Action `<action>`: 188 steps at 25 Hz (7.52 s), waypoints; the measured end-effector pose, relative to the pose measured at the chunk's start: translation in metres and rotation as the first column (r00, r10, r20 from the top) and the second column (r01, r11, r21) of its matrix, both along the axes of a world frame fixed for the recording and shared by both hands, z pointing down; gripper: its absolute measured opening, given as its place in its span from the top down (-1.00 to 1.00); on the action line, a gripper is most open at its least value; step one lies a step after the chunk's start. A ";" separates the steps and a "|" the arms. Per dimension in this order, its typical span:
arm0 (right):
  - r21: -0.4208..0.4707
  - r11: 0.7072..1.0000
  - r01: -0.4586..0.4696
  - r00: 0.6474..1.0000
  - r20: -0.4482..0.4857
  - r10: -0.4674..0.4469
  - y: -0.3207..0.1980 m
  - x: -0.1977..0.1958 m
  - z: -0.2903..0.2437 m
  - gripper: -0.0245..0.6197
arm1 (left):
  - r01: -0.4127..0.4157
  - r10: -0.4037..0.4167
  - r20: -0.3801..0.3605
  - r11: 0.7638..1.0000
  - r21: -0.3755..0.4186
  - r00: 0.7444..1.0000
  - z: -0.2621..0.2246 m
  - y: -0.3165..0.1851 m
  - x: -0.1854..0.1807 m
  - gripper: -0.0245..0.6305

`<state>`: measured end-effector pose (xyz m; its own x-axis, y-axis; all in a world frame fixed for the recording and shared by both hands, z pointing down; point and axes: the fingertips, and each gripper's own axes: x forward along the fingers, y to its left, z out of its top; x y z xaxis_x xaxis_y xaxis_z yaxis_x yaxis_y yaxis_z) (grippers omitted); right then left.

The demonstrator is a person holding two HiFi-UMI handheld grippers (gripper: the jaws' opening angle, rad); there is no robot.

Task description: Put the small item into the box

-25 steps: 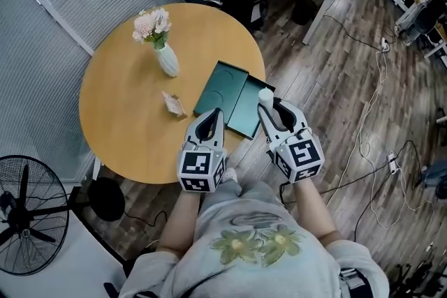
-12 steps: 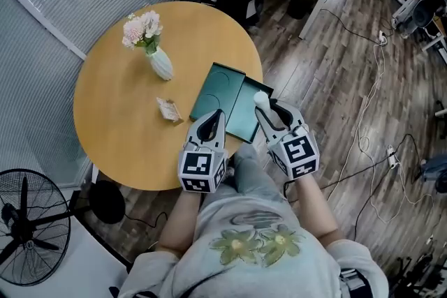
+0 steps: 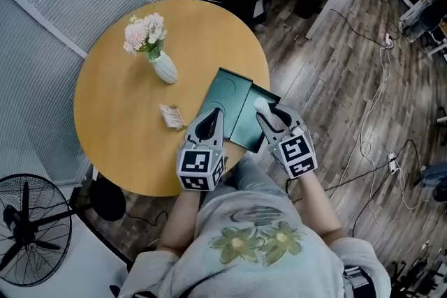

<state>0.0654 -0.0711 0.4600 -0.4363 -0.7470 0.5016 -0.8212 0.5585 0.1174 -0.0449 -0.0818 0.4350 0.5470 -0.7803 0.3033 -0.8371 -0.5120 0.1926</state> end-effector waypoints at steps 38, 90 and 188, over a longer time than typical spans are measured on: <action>-0.282 0.953 0.110 0.966 -0.198 -0.170 -0.041 0.006 0.126 0.50 | -0.034 0.040 0.027 0.985 -0.171 0.999 0.075 -0.050 0.012 0.92; -0.505 0.850 0.148 0.869 -0.344 -0.356 -0.046 0.006 0.222 0.49 | -0.012 0.019 0.029 0.974 -0.225 0.999 0.100 -0.067 0.005 0.92; 0.047 0.998 0.044 0.955 0.290 -0.056 -0.043 0.011 -0.019 0.91 | -0.080 0.083 0.028 0.992 -0.093 0.996 0.025 -0.032 0.035 0.92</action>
<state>0.0760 -0.1140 0.4411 -0.5960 -0.7374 0.3178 -0.7944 0.5992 -0.0995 -0.0102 -0.1140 0.4601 0.5965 -0.7017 0.3896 -0.7999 -0.5599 0.2161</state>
